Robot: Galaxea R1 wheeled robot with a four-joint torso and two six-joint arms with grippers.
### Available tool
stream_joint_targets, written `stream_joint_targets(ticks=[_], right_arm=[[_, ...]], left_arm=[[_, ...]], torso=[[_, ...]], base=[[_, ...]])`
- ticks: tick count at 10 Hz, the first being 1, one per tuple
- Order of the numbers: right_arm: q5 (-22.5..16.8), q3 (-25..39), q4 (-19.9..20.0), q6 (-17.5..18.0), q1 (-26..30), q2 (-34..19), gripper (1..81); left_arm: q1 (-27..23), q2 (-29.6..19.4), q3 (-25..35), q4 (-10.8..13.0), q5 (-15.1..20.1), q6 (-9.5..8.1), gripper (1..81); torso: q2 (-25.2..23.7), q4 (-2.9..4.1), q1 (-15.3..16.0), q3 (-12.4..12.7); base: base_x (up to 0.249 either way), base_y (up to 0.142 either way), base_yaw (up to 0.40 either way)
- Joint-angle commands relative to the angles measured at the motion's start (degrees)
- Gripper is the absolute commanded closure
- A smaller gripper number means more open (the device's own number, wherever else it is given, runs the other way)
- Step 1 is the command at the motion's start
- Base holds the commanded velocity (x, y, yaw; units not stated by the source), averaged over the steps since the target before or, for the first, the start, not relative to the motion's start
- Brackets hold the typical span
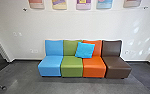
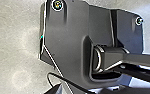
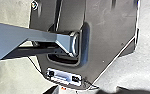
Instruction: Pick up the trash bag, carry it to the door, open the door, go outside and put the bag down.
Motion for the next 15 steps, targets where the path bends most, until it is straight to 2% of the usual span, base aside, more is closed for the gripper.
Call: stream_joint_targets(ticks=[1, 4, 6, 9, 10, 11, 15], right_arm=[[-3.3, 8.9, 2.1, 0.2, 2.7, -6.3, 1.0], [-3.3, 16.4, 2.7, 0.2, 3.4, -10.7, 1.0], [-3.3, 17.4, 3.6, 0.2, 3.7, -12.0, 1.0], [-3.3, 18.8, 5.0, 0.2, 3.9, -14.2, 1.0], [-3.2, 20.1, 5.0, 0.2, 3.9, -15.3, 1.0], [-3.1, 21.4, 5.0, 0.2, 4.0, -16.4, 1.0], [-1.6, 27.6, 5.2, 0.6, 4.3, -22.2, 1.0]], left_arm=[[-4.2, -2.5, 0.8, -2.4, 3.6, 0.01, 1.0], [-6.4, -4.0, 3.2, -4.4, 4.8, 0.01, 1.0], [-7.9, -5.3, 5.2, -5.5, 6.0, 0.01, 1.0], [-10.2, -5.8, 4.9, -6.6, 7.2, 0.01, 1.0], [-11.1, -5.9, 5.0, -7.0, 8.0, 0.01, 1.0], [-11.9, -6.1, 5.2, -7.6, 9.1, 0.01, 1.0], [-13.7, -6.1, 5.6, -8.2, 9.2, 0.01, 1.0]], torso=[[-5.7, 0.00, 3.7, 0.0], [-11.1, 0.00, 7.1, -0.8], [-15.2, 0.00, 9.6, -0.8], [-21.3, 0.00, 13.5, -0.8], [-23.5, 0.00, 14.9, -4.9], [-25.2, 0.00, 15.9, -6.8], [-32.6, 0.00, 20.6, -13.5]], base=[[0.000, 0.000, 0.000], [0.000, 0.000, 0.000], [0.000, 0.000, 0.000], [0.000, 0.000, 0.000], [0.000, 0.000, 0.000], [0.000, 0.000, 0.000], [0.000, 0.000, 0.000]])
